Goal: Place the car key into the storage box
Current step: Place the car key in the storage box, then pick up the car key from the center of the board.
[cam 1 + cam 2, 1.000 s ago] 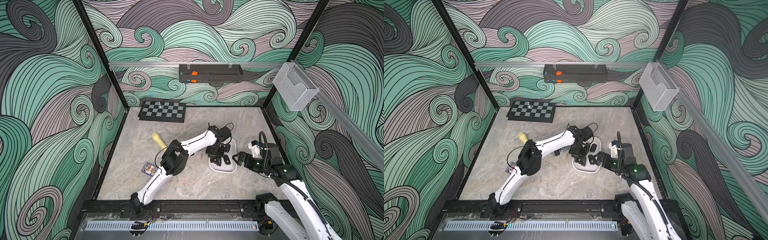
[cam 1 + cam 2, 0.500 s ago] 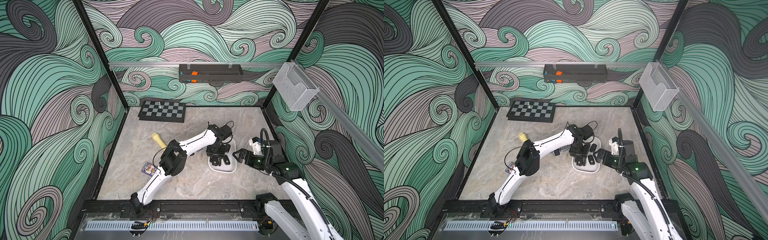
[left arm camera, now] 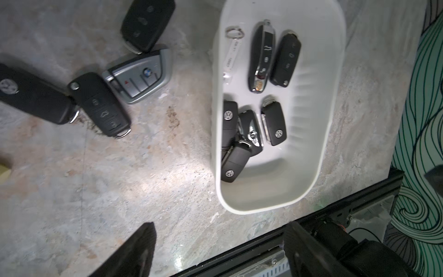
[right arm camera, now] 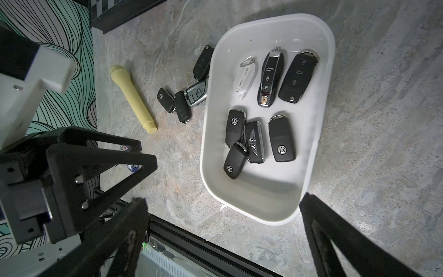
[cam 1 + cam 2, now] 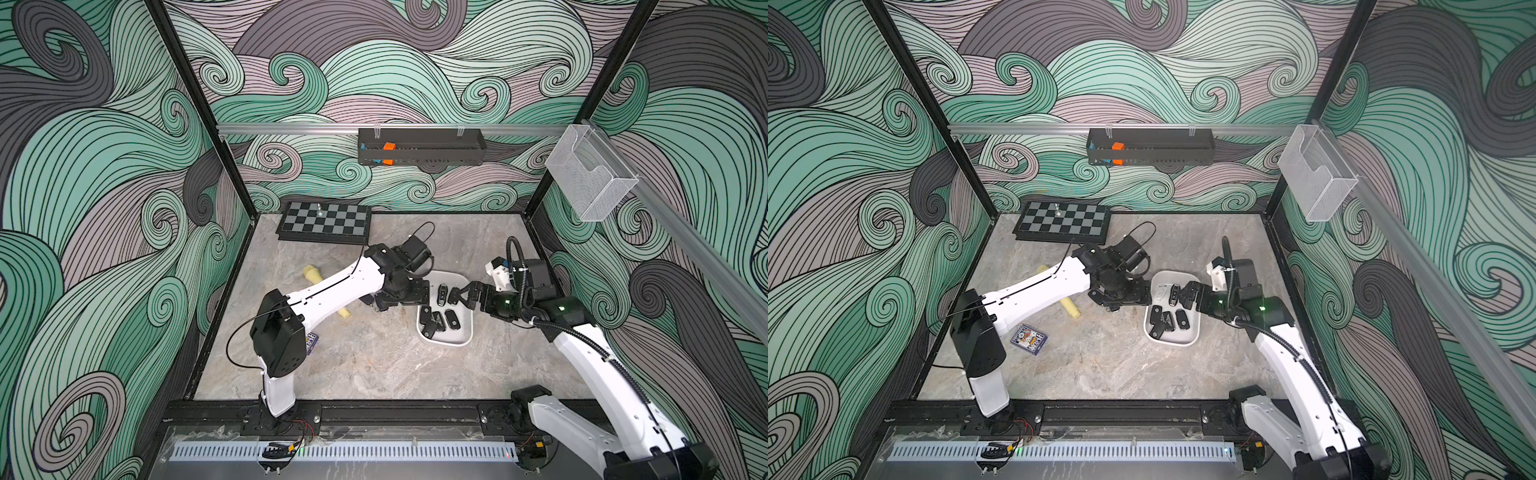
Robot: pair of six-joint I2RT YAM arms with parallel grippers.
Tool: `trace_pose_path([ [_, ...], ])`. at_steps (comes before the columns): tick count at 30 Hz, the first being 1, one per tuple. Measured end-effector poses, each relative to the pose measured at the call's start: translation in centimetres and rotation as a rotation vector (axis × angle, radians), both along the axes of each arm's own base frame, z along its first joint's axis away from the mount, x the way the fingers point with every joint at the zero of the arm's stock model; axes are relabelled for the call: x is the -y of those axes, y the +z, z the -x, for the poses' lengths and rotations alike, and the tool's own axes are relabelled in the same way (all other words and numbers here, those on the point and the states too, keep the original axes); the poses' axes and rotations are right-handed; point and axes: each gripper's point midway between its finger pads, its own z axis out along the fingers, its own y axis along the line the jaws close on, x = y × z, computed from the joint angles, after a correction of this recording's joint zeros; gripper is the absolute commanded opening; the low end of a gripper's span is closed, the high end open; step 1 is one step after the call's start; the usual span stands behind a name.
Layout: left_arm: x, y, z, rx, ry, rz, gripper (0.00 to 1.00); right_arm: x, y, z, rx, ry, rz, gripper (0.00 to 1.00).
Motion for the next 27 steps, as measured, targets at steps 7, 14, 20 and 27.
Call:
trace_pose_path([
  [7,-8.1,-1.0,-2.2,-0.029,0.178,0.026,0.99,-5.6,-0.5,-2.9,-0.034,0.120,0.074,0.99],
  [14,-13.6,-0.8,-3.8,0.016,0.301,0.110,0.99,-11.1,-2.4,-5.7,-0.053,0.202,0.167,0.96],
  [20,-17.1,-3.5,-3.7,-0.018,0.394,0.137,0.99,-15.1,-4.7,-8.0,-0.091,0.234,0.224,0.93],
  [27,-19.0,-4.5,-4.6,-0.010,0.450,0.170,0.99,-17.6,-7.3,-10.9,-0.124,0.212,0.279,0.84],
])
